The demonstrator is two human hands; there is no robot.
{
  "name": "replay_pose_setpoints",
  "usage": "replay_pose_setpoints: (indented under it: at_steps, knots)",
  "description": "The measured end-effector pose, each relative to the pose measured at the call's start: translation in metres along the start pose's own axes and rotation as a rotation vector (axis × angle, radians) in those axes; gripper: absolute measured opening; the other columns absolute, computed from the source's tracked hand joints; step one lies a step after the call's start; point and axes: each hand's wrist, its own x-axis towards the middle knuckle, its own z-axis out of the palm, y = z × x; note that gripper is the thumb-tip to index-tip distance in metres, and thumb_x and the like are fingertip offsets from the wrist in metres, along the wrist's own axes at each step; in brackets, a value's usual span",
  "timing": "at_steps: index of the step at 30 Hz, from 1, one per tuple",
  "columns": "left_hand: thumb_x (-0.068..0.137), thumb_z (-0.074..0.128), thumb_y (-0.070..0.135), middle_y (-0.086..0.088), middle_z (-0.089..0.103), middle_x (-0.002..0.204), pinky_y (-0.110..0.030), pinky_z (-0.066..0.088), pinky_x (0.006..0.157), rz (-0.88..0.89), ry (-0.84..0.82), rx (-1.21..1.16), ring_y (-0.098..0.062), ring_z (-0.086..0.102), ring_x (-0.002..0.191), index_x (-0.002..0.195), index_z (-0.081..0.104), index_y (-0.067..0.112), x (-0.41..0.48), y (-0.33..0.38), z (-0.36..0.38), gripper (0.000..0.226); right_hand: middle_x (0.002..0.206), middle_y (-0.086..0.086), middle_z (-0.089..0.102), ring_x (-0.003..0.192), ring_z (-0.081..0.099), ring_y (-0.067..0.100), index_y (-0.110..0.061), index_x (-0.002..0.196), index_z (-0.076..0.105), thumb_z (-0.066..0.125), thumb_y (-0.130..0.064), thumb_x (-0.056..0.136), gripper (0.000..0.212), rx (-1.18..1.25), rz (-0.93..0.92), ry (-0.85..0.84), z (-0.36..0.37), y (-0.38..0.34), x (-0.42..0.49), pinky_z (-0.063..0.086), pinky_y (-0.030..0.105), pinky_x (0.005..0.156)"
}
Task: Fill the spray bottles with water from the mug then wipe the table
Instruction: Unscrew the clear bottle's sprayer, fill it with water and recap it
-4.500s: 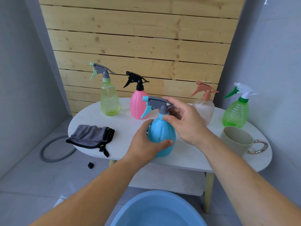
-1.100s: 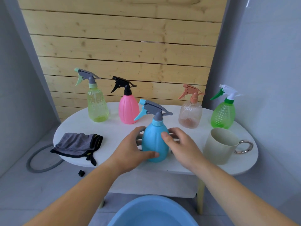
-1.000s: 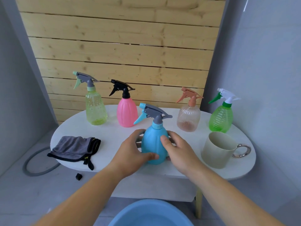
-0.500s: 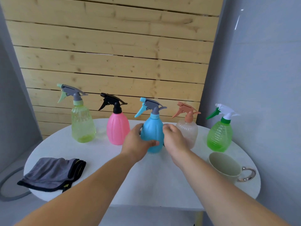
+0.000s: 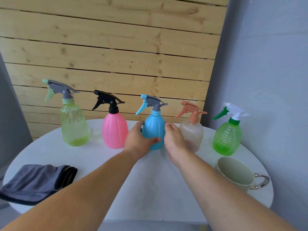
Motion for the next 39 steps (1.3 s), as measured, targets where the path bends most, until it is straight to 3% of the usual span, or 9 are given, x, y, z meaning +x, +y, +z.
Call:
replay_pose_setpoints:
  at_steps: [8, 12, 15, 18, 22, 25, 28, 35, 39]
  knots:
    - [0.079, 0.087, 0.041, -0.007, 0.048, 0.154, -0.039, 0.049, 0.107, -0.07, -0.027, 0.039, -0.027, 0.05, 0.138, 0.159, 0.028, 0.024, -0.013, 0.007, -0.006, 0.101, 0.114, -0.004, 0.056, 0.099, 0.049, 0.012, -0.021, 0.124, 0.056, 0.036, -0.031, 0.105, 0.029, -0.123, -0.076, -0.036, -0.013, -0.006, -0.013, 0.034, 0.026, 0.085]
    - [0.085, 0.08, 0.046, -0.006, 0.057, 0.125, -0.03, 0.052, 0.073, -0.067, 0.049, 0.117, -0.021, 0.06, 0.103, 0.139, 0.044, 0.019, -0.034, 0.018, -0.01, 0.07, 0.126, -0.007, 0.061, 0.115, 0.057, 0.014, -0.023, 0.128, 0.056, 0.047, -0.039, 0.099, 0.034, -0.364, -0.209, 0.004, -0.032, -0.011, -0.025, 0.043, 0.035, 0.101]
    - [0.092, 0.072, 0.04, 0.003, 0.06, 0.096, -0.024, 0.044, 0.057, 0.009, 0.038, 0.108, -0.012, 0.059, 0.078, 0.118, 0.054, 0.019, -0.048, 0.029, -0.004, 0.038, 0.098, -0.012, 0.064, 0.092, 0.062, 0.005, -0.02, 0.111, 0.065, 0.058, -0.03, 0.095, 0.02, -0.41, -0.379, 0.09, -0.064, -0.032, -0.032, 0.044, 0.015, 0.078]
    - [0.095, 0.069, 0.031, 0.008, 0.062, 0.091, -0.012, 0.043, 0.053, 0.077, -0.055, 0.071, -0.005, 0.058, 0.073, 0.109, 0.061, 0.02, -0.055, 0.042, 0.01, 0.019, 0.096, -0.008, 0.061, 0.088, 0.061, 0.008, -0.02, 0.103, 0.067, 0.06, -0.024, 0.092, 0.013, -0.504, -0.52, 0.193, -0.094, -0.054, -0.027, 0.044, 0.023, 0.078]
    - [0.096, 0.067, 0.028, 0.004, 0.062, 0.126, -0.02, 0.051, 0.08, 0.078, -0.224, 0.029, -0.011, 0.064, 0.11, 0.133, 0.058, 0.022, -0.054, 0.057, 0.034, 0.039, 0.124, 0.007, 0.055, 0.118, 0.052, 0.028, -0.012, 0.123, 0.06, 0.055, -0.025, 0.095, 0.03, -0.842, -0.549, 0.181, -0.113, -0.066, 0.002, 0.042, 0.037, 0.099]
    - [0.095, 0.069, 0.032, 0.002, 0.051, 0.146, -0.029, 0.049, 0.093, 0.05, -0.285, 0.045, -0.018, 0.054, 0.13, 0.149, 0.045, 0.025, -0.05, 0.06, 0.048, 0.059, 0.12, 0.009, 0.059, 0.108, 0.056, 0.029, -0.011, 0.117, 0.058, 0.053, -0.025, 0.096, 0.027, -0.974, -0.481, 0.076, -0.114, -0.065, 0.017, 0.046, 0.036, 0.082]
    - [0.095, 0.069, 0.037, 0.002, 0.044, 0.154, -0.029, 0.047, 0.088, 0.026, -0.316, 0.066, -0.018, 0.053, 0.126, 0.154, 0.036, 0.028, -0.048, 0.059, 0.056, 0.068, 0.1, 0.002, 0.065, 0.089, 0.061, 0.025, -0.017, 0.108, 0.059, 0.056, -0.021, 0.092, 0.016, -0.933, -0.481, 0.04, -0.112, -0.059, 0.023, 0.046, 0.034, 0.068]
    - [0.092, 0.074, 0.031, 0.0, 0.045, 0.153, -0.028, 0.046, 0.09, 0.037, -0.284, 0.041, -0.02, 0.05, 0.133, 0.153, 0.035, 0.029, -0.058, 0.056, 0.054, 0.072, 0.073, -0.004, 0.076, 0.076, 0.073, 0.013, -0.021, 0.092, 0.067, 0.067, -0.013, 0.09, 0.008, -0.579, -0.354, -0.01, -0.121, -0.055, 0.014, 0.058, 0.038, 0.081]
    - [0.091, 0.075, 0.032, 0.002, 0.044, 0.148, -0.007, 0.037, 0.068, 0.121, -0.233, 0.07, -0.01, 0.044, 0.117, 0.151, 0.035, 0.029, -0.079, 0.063, 0.038, 0.073, 0.072, -0.008, 0.075, 0.077, 0.074, 0.013, -0.023, 0.086, 0.064, 0.069, -0.012, 0.088, 0.013, -0.469, -0.403, -0.04, -0.123, -0.062, -0.016, 0.058, 0.047, 0.083]
